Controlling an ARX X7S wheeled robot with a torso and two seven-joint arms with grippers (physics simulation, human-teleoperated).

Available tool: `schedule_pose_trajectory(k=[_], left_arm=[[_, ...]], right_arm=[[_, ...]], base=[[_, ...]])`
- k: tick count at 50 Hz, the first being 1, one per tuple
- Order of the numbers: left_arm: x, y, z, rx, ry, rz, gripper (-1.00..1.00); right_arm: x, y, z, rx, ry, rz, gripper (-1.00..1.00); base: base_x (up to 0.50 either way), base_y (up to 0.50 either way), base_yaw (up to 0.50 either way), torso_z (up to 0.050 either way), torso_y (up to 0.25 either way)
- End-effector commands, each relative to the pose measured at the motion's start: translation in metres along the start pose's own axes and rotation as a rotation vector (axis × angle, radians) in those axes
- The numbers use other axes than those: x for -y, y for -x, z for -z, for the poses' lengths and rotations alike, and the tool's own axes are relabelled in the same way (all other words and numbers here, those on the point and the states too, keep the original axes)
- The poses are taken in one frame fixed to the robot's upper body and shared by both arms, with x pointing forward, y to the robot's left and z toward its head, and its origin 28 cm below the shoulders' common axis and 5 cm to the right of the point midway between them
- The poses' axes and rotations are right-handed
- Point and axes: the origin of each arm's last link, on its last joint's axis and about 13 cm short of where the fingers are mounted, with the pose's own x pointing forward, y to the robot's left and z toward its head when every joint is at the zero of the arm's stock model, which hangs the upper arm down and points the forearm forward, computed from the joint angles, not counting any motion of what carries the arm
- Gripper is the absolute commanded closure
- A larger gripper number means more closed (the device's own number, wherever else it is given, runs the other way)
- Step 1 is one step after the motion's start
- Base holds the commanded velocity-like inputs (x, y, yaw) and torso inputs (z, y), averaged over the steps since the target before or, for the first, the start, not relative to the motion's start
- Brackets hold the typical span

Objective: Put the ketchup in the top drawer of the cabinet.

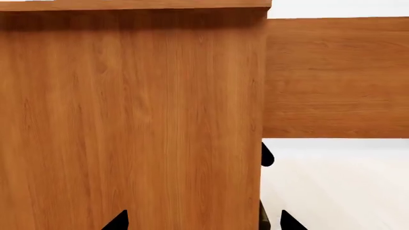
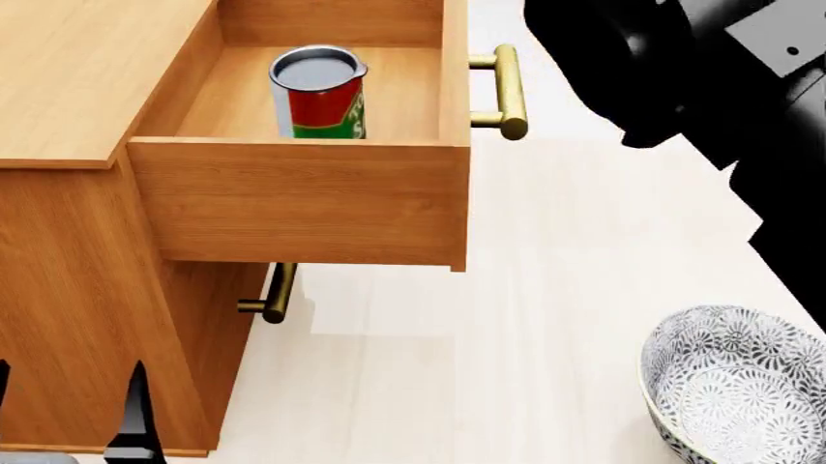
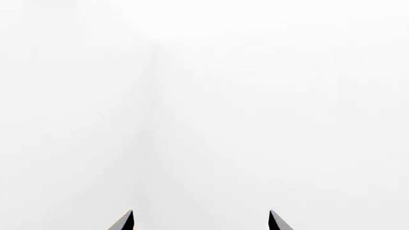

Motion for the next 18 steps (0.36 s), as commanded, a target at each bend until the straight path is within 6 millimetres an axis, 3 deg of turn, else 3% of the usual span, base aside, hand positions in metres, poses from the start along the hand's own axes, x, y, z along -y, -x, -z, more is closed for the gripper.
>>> schedule_pose_trajectory(k=[1, 6, 7, 18], left_arm=[[0.0, 0.002, -0.006, 0.041, -0.004, 0.006, -1.0], [0.001, 0.001, -0.007, 0.047, -0.003, 0.011, -1.0], [0.001, 0.001, -0.007, 0.047, -0.005, 0.013, -1.0], [0.002, 0.001, -0.006, 0.046, -0.003, 0.016, -1.0]], right_arm=[[-0.005, 0.064, -0.03, 0.229, 0.027, 0.064, -1.0], [-0.013, 0.1, -0.04, 0.292, 0.002, 0.056, -1.0], [-0.016, 0.113, -0.033, 0.313, 0.036, 0.07, -1.0], [-0.02, 0.153, -0.016, 0.335, 0.087, 0.147, -1.0]], base=[[0.0, 0.0, 0.0, 0.0, 0.0], [0.0, 0.0, 0.0, 0.0, 0.0], [0.0, 0.0, 0.0, 0.0, 0.0], [0.0, 0.0, 0.0, 0.0, 0.0]])
